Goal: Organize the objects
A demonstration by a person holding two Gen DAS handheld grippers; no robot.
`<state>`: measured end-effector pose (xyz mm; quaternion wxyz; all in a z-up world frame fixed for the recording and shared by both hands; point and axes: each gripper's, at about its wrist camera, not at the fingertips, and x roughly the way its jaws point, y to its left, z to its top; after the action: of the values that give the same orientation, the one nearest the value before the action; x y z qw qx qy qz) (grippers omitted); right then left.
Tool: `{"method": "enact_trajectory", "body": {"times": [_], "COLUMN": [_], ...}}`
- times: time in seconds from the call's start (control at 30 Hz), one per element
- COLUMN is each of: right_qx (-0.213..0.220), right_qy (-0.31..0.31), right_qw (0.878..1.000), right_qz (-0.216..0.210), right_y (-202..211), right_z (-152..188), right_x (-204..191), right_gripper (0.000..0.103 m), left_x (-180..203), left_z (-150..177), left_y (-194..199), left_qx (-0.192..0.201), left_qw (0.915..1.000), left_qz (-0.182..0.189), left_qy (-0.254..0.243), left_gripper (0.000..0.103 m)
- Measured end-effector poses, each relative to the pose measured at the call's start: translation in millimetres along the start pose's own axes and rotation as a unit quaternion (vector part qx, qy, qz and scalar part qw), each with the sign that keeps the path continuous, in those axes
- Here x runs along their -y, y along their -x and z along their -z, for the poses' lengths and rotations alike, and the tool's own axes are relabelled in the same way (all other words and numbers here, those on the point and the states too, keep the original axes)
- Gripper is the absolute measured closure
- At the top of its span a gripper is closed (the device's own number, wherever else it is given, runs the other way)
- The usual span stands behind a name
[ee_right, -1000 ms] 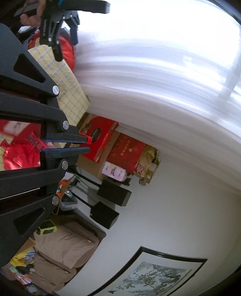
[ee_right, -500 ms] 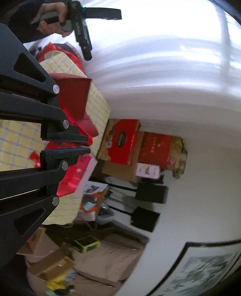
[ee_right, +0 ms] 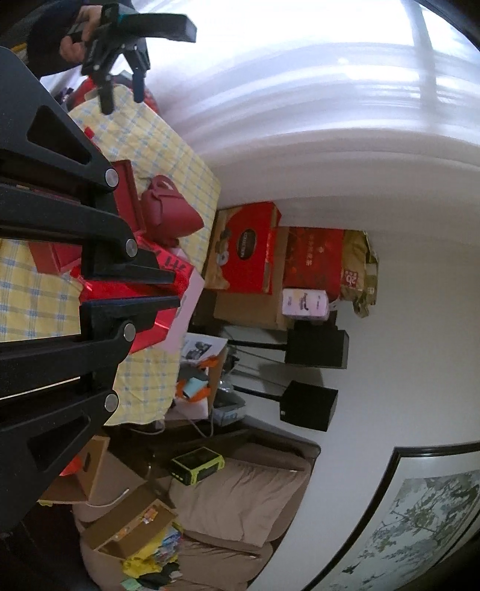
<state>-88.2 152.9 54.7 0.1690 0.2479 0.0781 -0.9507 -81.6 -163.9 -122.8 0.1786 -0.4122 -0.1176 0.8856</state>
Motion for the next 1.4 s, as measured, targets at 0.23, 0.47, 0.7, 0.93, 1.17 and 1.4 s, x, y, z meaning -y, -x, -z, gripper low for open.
{"method": "enact_trajectory", "body": {"times": [0.23, 0.47, 0.7, 0.93, 1.17, 1.4], "right_qx": [-0.001, -0.008, 0.015, 0.024, 0.049, 0.067], "right_qy": [-0.001, 0.003, -0.017, -0.031, -0.023, -0.028], "right_qw": [1.0, 1.0, 1.0, 0.999, 0.998, 0.995], "right_qz": [-0.004, -0.002, 0.007, 0.002, -0.018, -0.063], "right_y": [-2.9, -7.9, 1.3, 1.6, 14.3, 24.9], "right_z": [0.7, 4.3, -0.2, 2.8, -9.3, -16.5], "right_x": [0.1, -2.4, 10.8, 15.5, 3.0, -26.5], "right_gripper": [0.1, 0.1, 0.1, 0.1, 0.1, 0.097], "left_x": [22.0, 24.6, -3.9, 26.2, 68.9, 82.7], "left_z": [13.5, 2.9, -21.2, -37.0, -56.7, -62.5], "left_y": [-48.4, -79.8, -39.8, 36.2, 77.0, 94.3], "left_qx": [-0.085, -0.116, -0.037, 0.097, 0.163, 0.184], "left_qw": [0.9939, 0.9904, 0.9944, 0.9913, 0.9847, 0.9796], "left_qz": [-0.045, -0.07, 0.001, 0.037, 0.034, 0.02], "left_qy": [-0.054, -0.03, 0.099, 0.081, 0.052, 0.077], "left_gripper": [0.002, 0.074, 0.096, 0.099, 0.1, 0.102]}}
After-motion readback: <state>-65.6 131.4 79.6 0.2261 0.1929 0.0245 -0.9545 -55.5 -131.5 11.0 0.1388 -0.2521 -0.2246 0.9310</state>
